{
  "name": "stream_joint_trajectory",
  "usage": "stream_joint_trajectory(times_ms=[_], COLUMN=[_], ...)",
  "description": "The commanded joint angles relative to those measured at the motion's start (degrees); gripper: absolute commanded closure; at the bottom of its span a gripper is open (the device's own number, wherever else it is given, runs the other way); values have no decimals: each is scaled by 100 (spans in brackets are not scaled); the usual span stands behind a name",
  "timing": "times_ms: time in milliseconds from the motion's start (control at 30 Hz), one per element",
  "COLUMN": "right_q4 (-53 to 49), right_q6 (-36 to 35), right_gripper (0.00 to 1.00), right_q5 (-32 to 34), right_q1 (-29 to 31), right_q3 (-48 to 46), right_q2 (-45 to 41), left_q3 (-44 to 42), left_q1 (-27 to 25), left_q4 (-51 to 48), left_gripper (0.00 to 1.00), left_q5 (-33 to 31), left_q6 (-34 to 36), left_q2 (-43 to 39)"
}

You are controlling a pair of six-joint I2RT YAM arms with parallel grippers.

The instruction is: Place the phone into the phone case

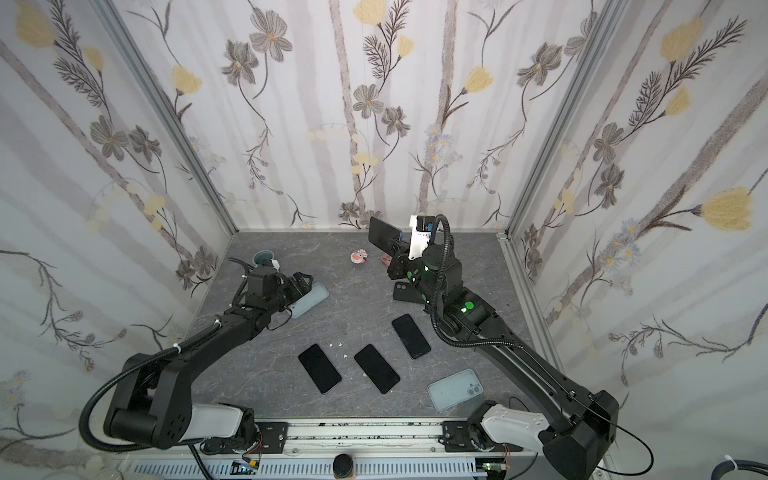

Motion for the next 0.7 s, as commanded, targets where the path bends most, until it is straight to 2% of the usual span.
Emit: stream_joint_trajectory(times_ms=[0, 167, 367, 667], right_q4=[253, 205, 81, 87], right_q6=[-77, -99, -159, -183], right_gripper=[100, 100, 100, 100], right_q5=[-7, 237, 351, 335], right_q1=[5, -3, -4, -4], right_q3=[-42, -302, -344, -337], right_q2=[-148, -436, -535, -565], left_q3=[367, 1112, 1811, 2453], left_q1=[-40, -165, -458, -1050], left_q4=[-188, -607, -1068, -1767], left_gripper=[15, 20, 23, 27], left_q5=[743, 1169, 1189, 1205], left_q6=[255, 515, 988, 1723], left_q2=[653, 1801, 2609, 3105])
